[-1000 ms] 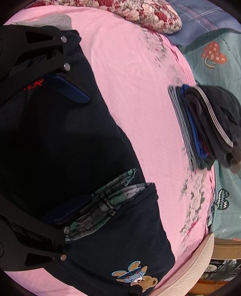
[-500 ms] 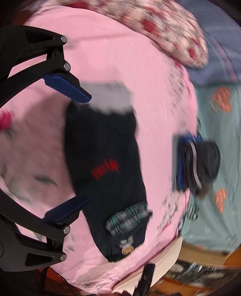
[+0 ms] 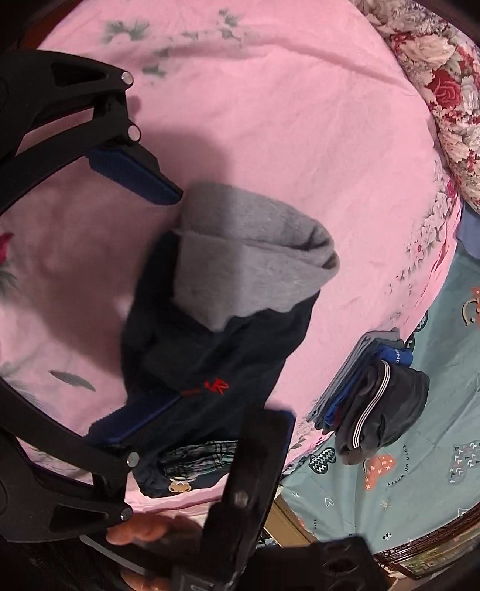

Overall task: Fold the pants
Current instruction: 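Grasp the grey waistband end with the right tool and fold it over the pants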

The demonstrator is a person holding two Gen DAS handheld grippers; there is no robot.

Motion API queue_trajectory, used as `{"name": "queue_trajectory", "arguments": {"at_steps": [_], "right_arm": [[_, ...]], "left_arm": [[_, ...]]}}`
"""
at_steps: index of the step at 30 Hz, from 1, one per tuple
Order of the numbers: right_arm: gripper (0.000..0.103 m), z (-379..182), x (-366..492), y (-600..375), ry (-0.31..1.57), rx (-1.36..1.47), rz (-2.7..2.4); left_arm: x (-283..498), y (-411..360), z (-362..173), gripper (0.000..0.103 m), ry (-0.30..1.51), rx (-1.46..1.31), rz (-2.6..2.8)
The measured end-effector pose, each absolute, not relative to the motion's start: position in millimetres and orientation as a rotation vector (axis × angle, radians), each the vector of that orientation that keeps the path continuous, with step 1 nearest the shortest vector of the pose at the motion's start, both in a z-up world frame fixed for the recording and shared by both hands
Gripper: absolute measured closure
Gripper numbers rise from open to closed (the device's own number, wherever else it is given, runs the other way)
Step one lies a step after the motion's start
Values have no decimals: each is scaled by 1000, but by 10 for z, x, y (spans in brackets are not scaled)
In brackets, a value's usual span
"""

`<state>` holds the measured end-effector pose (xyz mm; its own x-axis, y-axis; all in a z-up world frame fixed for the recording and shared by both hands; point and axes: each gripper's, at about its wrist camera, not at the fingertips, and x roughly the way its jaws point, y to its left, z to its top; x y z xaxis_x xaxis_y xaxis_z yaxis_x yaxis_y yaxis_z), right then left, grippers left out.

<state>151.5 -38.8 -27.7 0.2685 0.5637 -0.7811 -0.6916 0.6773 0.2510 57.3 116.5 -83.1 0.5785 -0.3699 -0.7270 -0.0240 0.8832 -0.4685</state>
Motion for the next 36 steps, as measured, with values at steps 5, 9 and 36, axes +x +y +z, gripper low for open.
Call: {"name": "queue_trajectory", "arguments": {"at_steps": [5, 9, 36], "right_arm": [[44, -631, 1643, -18, 1121, -210, 869], [76, -793, 1616, -14, 1166, -181, 911], [65, -817, 558, -4234, 788, 584, 236]], "left_arm": [[596, 1044, -837, 21, 919, -418, -215], [598, 1139, -863, 46, 897, -445, -205], [838, -2283, -339, 46, 900, 127, -884]]}}
